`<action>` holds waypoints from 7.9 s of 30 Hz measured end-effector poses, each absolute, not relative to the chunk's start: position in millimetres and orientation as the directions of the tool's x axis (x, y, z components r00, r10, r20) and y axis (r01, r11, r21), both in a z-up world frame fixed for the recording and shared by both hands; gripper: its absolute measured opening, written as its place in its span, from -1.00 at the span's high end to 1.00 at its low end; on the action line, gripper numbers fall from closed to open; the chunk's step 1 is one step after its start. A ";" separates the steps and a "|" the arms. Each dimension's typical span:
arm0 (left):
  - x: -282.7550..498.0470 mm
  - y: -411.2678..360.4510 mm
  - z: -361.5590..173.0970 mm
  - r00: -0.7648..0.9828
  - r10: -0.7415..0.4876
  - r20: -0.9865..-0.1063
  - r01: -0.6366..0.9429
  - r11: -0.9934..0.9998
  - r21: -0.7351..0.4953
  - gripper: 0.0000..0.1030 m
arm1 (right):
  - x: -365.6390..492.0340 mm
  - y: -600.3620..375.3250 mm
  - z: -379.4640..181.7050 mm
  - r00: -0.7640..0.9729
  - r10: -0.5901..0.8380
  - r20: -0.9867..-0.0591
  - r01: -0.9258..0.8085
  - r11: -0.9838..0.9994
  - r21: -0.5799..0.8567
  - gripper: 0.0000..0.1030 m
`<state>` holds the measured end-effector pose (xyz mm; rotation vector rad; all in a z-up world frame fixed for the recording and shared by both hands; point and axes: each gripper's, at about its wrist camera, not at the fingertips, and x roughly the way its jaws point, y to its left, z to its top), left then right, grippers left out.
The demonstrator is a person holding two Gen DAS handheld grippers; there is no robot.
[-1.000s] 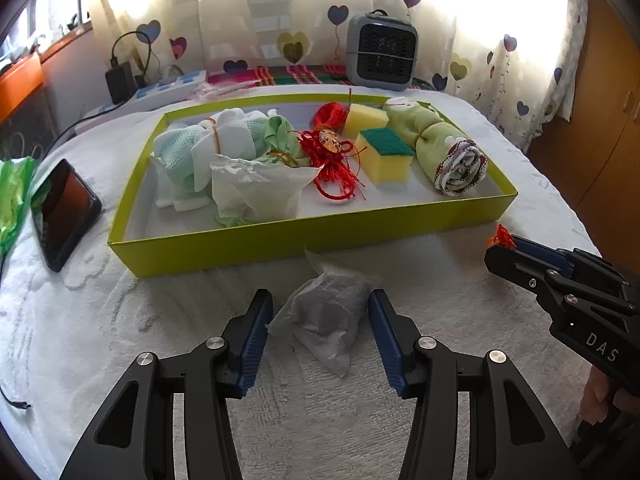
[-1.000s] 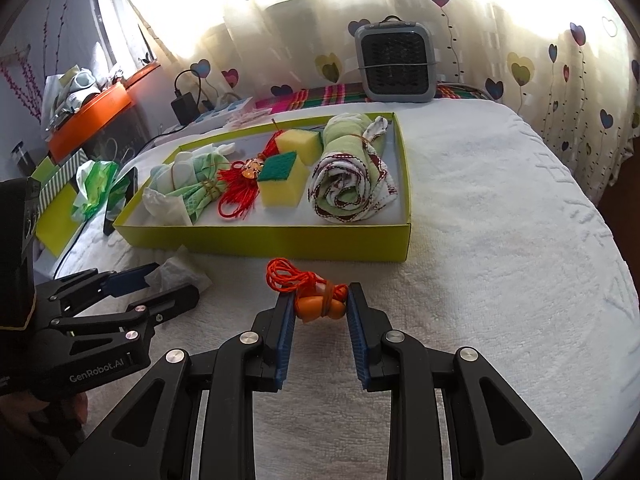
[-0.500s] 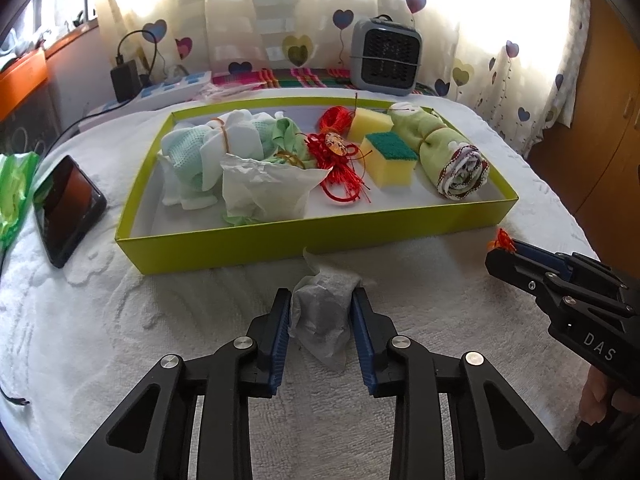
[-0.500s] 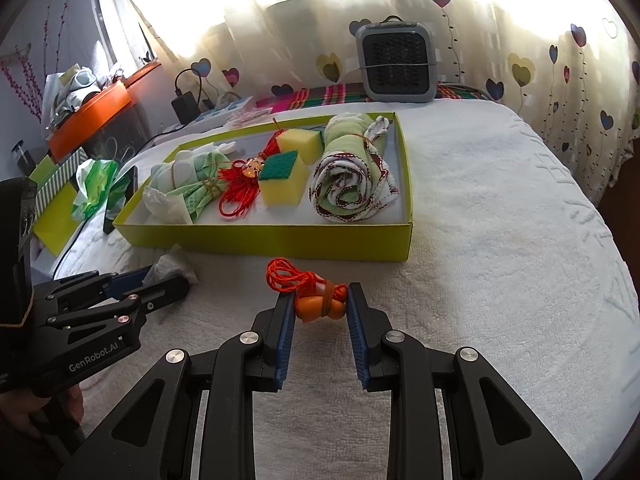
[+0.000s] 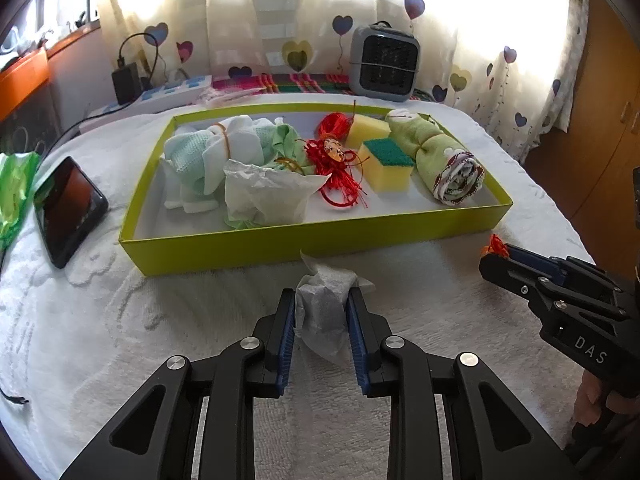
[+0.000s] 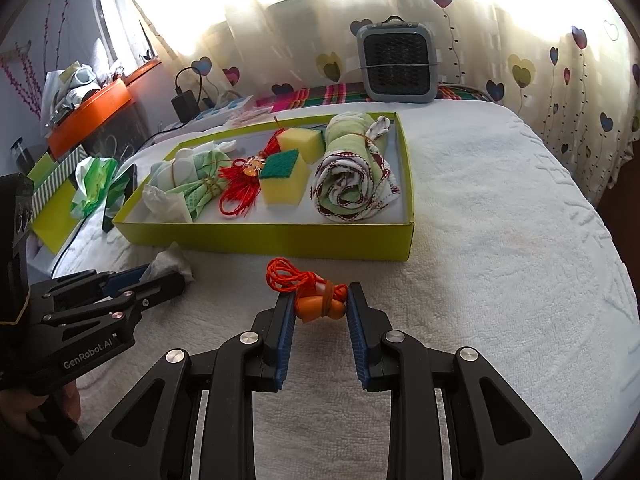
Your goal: Organize soft objects
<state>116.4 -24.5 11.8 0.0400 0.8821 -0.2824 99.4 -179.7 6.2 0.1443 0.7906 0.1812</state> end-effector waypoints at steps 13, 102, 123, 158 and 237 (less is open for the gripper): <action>111.3 -21.8 17.9 0.611 -0.246 -0.752 0.266 0.959 -0.098 0.56 | 95.6 -176.8 8.9 0.693 0.212 -0.689 -0.118 0.976 0.182 0.48; 243.5 -41.7 42.8 0.608 -0.268 -0.748 0.289 0.951 -0.107 0.54 | 171.7 -152.3 20.2 0.662 0.249 -0.707 -0.214 0.967 0.140 0.48; 234.9 -40.5 45.4 0.617 -0.257 -0.743 0.280 0.955 -0.098 0.25 | 168.8 -153.5 22.4 0.667 0.232 -0.708 -0.197 0.971 0.133 0.42; 147.2 -16.4 64.0 0.686 -0.201 -0.700 0.200 0.976 -0.084 0.14 | 119.4 -149.8 40.1 0.713 0.199 -0.672 -0.166 0.979 0.114 0.06; 81.3 -31.5 1.2 0.637 -0.082 -0.766 0.091 0.995 -0.031 -0.12 | 88.6 -153.4 -0.4 0.639 0.070 -0.766 -0.081 0.996 0.023 -0.20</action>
